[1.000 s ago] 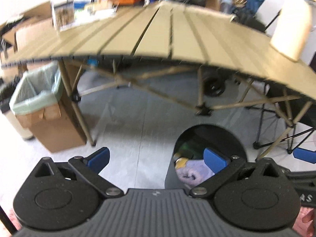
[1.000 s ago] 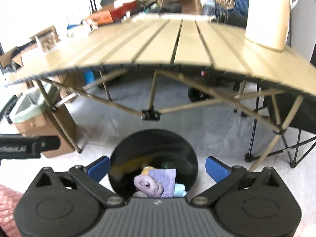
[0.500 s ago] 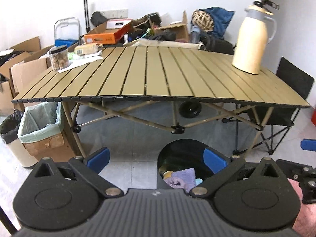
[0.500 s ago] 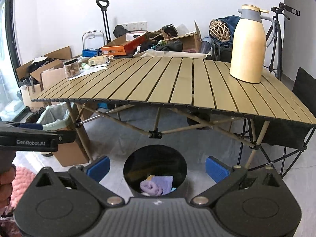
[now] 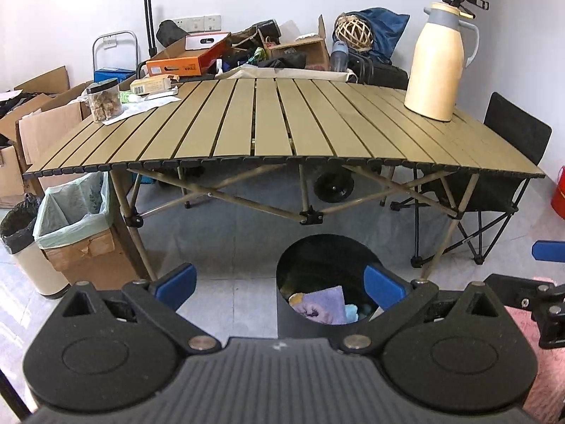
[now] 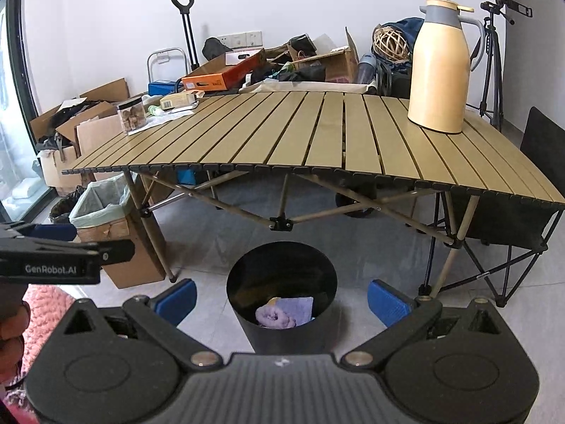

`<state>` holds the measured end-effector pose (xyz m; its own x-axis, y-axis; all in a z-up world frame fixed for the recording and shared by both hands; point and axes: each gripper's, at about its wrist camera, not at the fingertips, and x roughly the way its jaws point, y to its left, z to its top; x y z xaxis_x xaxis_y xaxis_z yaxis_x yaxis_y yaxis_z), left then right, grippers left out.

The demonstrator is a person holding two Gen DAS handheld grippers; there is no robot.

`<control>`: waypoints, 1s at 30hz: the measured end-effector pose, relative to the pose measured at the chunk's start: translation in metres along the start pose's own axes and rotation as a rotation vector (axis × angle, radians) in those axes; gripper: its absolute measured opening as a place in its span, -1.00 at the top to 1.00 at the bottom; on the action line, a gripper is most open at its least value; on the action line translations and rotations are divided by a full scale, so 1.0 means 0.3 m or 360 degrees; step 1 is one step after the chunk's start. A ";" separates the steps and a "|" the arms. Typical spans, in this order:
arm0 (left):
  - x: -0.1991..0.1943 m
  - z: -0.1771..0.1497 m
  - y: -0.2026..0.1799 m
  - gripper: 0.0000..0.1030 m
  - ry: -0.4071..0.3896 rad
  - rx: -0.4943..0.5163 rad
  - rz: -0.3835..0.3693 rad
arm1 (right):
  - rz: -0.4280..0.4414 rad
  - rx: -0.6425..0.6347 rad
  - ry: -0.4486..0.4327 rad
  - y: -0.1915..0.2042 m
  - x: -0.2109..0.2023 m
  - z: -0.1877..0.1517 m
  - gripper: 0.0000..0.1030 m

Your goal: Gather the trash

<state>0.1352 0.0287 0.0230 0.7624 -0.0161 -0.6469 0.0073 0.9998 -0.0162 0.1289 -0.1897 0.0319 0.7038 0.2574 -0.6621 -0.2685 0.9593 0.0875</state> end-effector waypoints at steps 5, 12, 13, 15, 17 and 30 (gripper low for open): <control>-0.005 -0.001 0.005 -1.00 0.0003 -0.0008 0.0008 | 0.0006 0.0001 -0.0002 0.004 0.002 0.002 -1.00; -0.008 -0.001 0.005 -1.00 0.0002 -0.0007 0.0010 | 0.0007 0.0002 -0.0003 0.003 0.000 0.003 -1.00; -0.008 -0.002 0.006 -1.00 0.0002 -0.0007 0.0010 | 0.0007 0.0002 -0.0004 0.004 -0.001 0.003 -1.00; -0.008 -0.002 0.005 -1.00 0.0001 -0.0007 0.0010 | 0.0007 0.0002 -0.0003 0.003 0.000 0.003 -1.00; -0.008 -0.002 0.005 -1.00 0.0000 -0.0007 0.0011 | 0.0006 0.0002 -0.0005 0.003 -0.001 0.003 -1.00; -0.023 0.005 0.007 -1.00 -0.0008 -0.0006 0.0013 | 0.0007 0.0002 -0.0020 0.008 -0.014 0.006 -1.00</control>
<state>0.1307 0.0309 0.0286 0.7656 -0.0079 -0.6433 -0.0011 0.9999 -0.0136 0.1263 -0.1882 0.0363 0.7108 0.2630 -0.6523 -0.2708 0.9583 0.0912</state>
